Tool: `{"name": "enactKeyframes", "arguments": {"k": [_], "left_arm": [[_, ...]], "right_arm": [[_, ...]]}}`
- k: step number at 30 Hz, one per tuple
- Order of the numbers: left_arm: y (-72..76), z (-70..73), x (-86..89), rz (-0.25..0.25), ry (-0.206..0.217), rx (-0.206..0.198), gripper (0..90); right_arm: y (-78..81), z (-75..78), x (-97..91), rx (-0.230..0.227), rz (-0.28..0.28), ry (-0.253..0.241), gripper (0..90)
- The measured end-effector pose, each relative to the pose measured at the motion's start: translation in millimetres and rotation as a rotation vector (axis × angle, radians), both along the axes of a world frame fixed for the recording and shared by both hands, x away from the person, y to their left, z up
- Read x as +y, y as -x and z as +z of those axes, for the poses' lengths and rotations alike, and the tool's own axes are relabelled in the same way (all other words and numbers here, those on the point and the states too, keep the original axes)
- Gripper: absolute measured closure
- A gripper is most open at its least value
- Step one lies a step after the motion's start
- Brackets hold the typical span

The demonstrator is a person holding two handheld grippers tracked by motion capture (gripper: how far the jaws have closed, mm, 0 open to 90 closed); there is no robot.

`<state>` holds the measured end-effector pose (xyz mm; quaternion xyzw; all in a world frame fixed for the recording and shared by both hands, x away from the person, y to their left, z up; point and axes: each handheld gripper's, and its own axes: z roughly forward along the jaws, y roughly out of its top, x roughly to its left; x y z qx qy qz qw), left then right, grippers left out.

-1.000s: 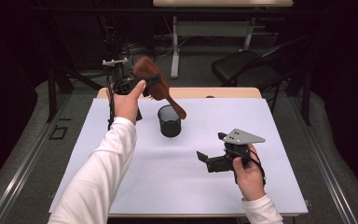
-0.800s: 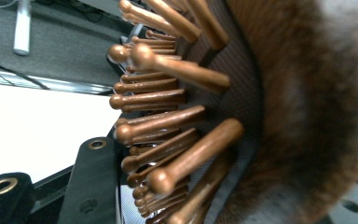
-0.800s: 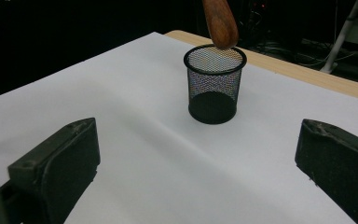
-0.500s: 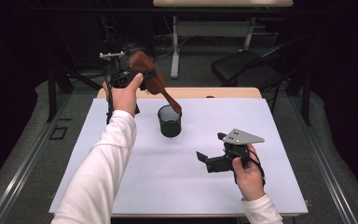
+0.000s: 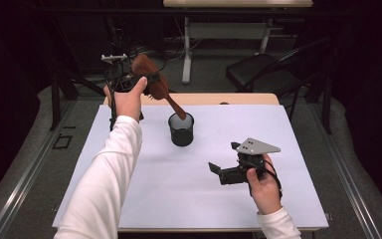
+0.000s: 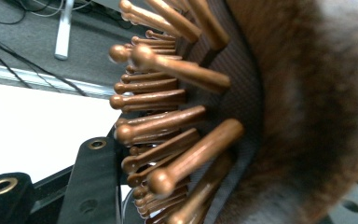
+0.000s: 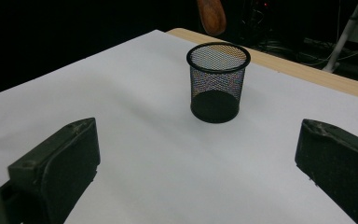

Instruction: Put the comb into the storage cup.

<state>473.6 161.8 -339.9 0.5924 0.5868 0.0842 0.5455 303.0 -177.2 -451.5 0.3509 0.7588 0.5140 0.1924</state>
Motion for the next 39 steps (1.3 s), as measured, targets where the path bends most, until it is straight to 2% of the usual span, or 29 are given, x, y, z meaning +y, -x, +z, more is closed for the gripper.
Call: {"name": "enactKeyframes", "arguments": {"k": [11,17,39], "left_arm": [[-2.0,-5.4,-3.4,0.024,-0.043,0.005,49.4],[-4.2,-9.9,-6.0,0.038,-0.053,0.015,49.4],[-10.4,-32.1,-13.4,0.047,-0.060,0.037,49.3]], "right_arm": [[0.1,-0.3,0.5,-0.001,0.000,0.000,0.0],[-0.2,-0.3,0.2,0.000,-0.001,0.000,0.0],[0.2,0.0,0.2,-0.003,0.002,0.001,0.0]]}}
